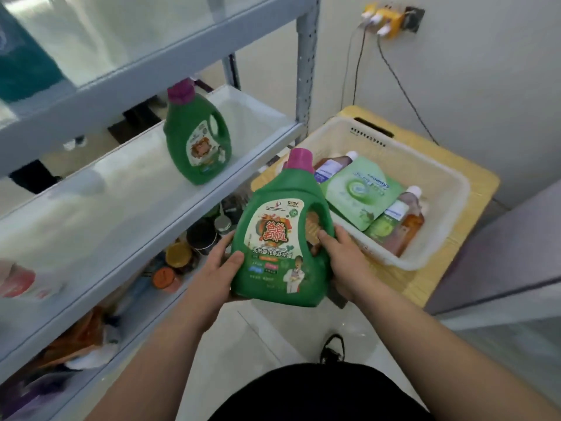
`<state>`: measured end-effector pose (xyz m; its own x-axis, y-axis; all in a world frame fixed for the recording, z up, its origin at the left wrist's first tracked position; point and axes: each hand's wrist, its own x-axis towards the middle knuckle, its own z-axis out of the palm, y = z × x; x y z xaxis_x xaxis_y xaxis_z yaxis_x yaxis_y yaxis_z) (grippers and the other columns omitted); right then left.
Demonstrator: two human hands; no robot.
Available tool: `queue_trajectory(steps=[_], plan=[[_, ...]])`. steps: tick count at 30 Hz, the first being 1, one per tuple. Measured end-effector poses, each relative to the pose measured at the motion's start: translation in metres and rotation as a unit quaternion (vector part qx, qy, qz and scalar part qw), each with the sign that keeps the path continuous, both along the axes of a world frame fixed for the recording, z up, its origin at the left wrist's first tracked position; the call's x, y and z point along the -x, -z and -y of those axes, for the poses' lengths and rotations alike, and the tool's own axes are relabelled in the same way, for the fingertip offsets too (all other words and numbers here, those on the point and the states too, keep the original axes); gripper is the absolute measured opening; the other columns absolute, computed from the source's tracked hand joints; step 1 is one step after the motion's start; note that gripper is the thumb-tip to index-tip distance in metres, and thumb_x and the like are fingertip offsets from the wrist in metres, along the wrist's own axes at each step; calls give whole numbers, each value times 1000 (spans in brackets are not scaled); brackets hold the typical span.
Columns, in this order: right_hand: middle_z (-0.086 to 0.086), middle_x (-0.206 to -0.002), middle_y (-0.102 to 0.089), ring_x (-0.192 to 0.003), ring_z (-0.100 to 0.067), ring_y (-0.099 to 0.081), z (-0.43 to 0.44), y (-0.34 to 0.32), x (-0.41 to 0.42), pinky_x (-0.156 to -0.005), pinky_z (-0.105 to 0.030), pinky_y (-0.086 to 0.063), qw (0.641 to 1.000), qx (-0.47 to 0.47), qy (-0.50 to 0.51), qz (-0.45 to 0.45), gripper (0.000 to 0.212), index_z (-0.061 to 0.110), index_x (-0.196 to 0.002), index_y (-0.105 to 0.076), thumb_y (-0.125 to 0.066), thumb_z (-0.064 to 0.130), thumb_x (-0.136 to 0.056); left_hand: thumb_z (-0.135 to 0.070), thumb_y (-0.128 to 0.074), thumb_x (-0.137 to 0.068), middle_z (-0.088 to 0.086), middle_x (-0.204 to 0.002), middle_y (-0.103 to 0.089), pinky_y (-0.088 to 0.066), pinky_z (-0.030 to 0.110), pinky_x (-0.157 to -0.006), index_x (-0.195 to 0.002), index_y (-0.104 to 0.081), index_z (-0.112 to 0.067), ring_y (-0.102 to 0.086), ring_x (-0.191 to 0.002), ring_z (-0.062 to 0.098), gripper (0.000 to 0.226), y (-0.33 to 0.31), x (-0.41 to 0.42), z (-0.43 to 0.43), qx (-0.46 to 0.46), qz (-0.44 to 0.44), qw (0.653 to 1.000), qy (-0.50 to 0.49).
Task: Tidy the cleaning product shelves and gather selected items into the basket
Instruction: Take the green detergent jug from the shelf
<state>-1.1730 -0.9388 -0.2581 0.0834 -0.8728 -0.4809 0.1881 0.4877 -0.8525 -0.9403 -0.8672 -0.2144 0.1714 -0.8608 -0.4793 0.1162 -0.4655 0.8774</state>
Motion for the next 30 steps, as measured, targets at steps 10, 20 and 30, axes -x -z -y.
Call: queue_trajectory(steps=[10, 20, 30], plan=[[9, -125, -70, -108, -22, -73, 86, -6, 125, -92, -46, -61, 999, 40, 13, -34, 92, 43, -147, -36, -79, 58, -67, -23, -59, -103, -6, -123, -63, -63, 39, -66, -114, -57, -67, -75, -92, 16, 46, -11, 127, 130, 34, 52, 995, 81], [0, -146, -58, -129, -27, -60, 125, 17, 168, -110, -53, -48, 991, 22, 58, -119, 96, 32, -160, -26, -80, 48, -82, -24, -64, -100, -10, -128, -56, -63, 36, -66, -140, -52, -48, -71, -100, 18, 48, 11, 164, 216, 21, 118, 971, 207], [0, -146, -55, -120, -20, -60, 198, 22, 125, -88, -32, -53, 973, -22, 28, -230, 88, 27, -155, -30, -81, 41, -85, -25, -66, -97, -18, -117, -57, -63, 35, -58, -130, -49, -46, -67, -95, 12, 42, 36, 116, 326, 4, 212, 911, 354]])
